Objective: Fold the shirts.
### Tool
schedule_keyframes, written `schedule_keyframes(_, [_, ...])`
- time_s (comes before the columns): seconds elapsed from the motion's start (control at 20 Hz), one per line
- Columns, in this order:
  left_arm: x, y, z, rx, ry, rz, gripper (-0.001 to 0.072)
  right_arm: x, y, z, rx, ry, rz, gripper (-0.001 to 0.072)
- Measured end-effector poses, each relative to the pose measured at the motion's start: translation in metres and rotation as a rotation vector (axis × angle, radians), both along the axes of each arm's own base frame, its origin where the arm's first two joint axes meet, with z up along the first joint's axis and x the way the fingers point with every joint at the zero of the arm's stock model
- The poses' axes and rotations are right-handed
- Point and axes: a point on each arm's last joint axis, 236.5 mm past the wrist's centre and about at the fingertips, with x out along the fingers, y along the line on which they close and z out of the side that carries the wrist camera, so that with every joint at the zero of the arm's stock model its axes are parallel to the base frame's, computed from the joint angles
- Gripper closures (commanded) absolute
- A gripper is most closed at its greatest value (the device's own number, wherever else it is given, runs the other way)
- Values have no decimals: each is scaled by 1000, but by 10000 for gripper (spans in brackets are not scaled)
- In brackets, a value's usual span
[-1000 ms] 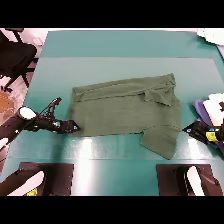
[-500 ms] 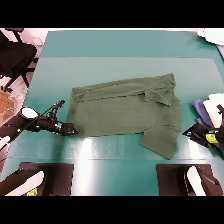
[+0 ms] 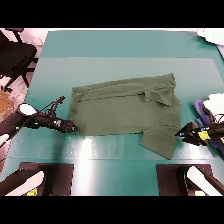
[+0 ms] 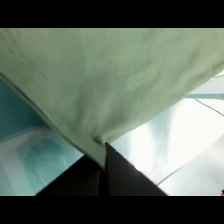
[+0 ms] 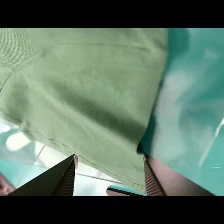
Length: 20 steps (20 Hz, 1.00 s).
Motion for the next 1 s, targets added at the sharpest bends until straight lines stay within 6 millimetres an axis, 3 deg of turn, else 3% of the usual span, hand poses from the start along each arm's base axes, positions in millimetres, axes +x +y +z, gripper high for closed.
schedule_keyframes(0.15, [2,0,0,1,-9,-3,685,-4,7,-5,65,38,27,214])
schedule_keyframes(0.2, [2,0,1,2,-11,-4,685,-5,9,-5,77,42,33,176])
schedule_keyframes(0.5, [2,0,0,3,-14,-4,685,-6,3,-7,36,27,46,176])
schedule_keyframes(0.8, [2,0,1,1,-13,-7,685,-20,8,-26,47,82,26,176])
schedule_keyframes(1.0, [0,0,1,-1,-7,-11,685,-5,23,-28,79,9,20,176])
